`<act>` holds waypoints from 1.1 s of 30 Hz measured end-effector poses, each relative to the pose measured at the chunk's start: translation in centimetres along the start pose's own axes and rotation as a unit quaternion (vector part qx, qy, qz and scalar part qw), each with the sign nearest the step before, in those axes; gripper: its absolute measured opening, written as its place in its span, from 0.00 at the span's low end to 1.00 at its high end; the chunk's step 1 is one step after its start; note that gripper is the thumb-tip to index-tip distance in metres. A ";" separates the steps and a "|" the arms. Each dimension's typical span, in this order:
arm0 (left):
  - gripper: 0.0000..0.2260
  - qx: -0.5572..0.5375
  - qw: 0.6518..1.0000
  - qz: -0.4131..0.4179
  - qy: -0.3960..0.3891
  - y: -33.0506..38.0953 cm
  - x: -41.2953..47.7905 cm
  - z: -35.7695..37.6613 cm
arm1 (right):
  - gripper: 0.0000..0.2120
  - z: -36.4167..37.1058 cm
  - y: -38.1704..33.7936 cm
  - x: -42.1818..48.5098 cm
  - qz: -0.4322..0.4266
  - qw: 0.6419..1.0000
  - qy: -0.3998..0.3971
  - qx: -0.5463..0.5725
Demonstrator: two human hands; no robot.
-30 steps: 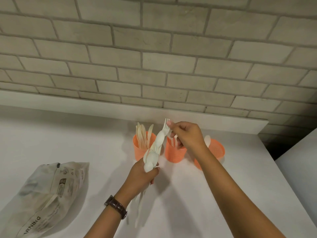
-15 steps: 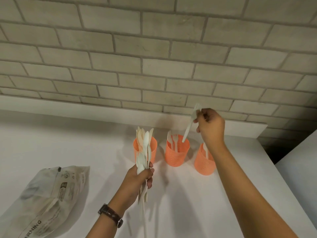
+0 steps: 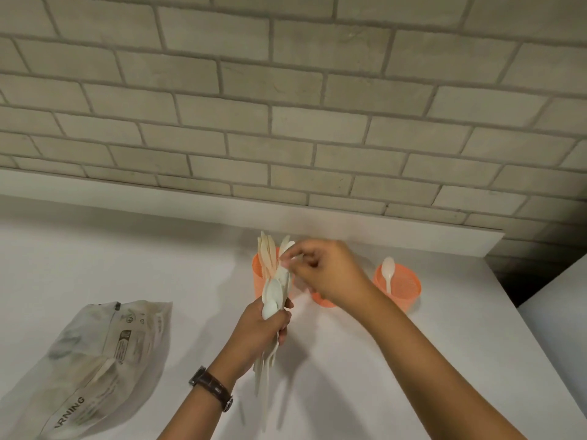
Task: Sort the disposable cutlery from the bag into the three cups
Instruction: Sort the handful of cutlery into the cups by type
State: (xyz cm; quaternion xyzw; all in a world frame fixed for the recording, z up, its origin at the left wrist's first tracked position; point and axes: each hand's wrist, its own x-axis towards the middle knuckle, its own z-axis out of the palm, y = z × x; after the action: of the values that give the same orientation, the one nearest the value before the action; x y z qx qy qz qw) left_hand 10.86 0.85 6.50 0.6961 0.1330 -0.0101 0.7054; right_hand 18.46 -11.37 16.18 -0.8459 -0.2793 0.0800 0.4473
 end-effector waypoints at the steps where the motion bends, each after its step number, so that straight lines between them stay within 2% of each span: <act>1: 0.08 0.016 1.000 0.005 0.005 0.0 0.0 0.1 | 0.05 0.2 -0.4 -0.1 -0.014 0.996 -0.031 -0.083; 3: 0.06 0.037 0.999 0.013 0.013 0.2 -0.1 0.4 | 0.09 0.4 -0.6 -0.1 -0.031 0.979 -0.067 -0.189; 8: 0.10 0.044 0.999 0.024 0.018 0.5 -0.5 0.3 | 0.10 0.3 -0.9 -0.1 -0.015 0.967 -0.124 -0.222; 13: 0.09 0.042 0.999 0.022 0.012 0.9 -0.5 0.2 | 0.08 0.8 -1.0 0.0 -0.029 0.975 -0.072 -0.209; 17: 0.02 0.034 0.998 0.038 0.025 1.6 0.0 0.3 | 0.07 0.6 -1.0 0.2 -0.031 0.980 -0.026 -0.197; 20: 0.04 0.055 0.997 0.038 0.023 1.5 0.2 0.3 | 0.05 0.3 -0.9 0.4 -0.062 0.987 0.027 -0.146; 23: 0.03 0.064 0.997 0.026 0.017 0.5 -0.1 0.5 | 0.04 -1.4 -1.3 1.2 -0.071 0.991 0.106 -0.039; 27: 0.05 0.019 1.000 0.000 0.021 -0.6 -0.2 0.6 | 0.11 -5.6 -2.6 2.2 -0.089 0.964 0.243 0.065; 29: 0.07 -0.040 0.999 -0.017 0.008 -0.6 -0.1 0.5 | 0.12 -7.8 -2.6 2.5 -0.087 0.947 0.300 0.076; 33: 0.09 -0.185 0.981 -0.052 -0.033 -0.3 0.1 0.3 | 0.07 -9.7 -0.1 3.2 -0.072 0.929 0.362 -0.015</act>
State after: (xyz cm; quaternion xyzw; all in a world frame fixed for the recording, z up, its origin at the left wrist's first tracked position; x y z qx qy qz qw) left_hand 10.97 0.59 6.20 0.5453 0.1452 -0.0450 0.8243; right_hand 24.83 -16.47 22.32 -0.8018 -0.1604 -0.2682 0.5094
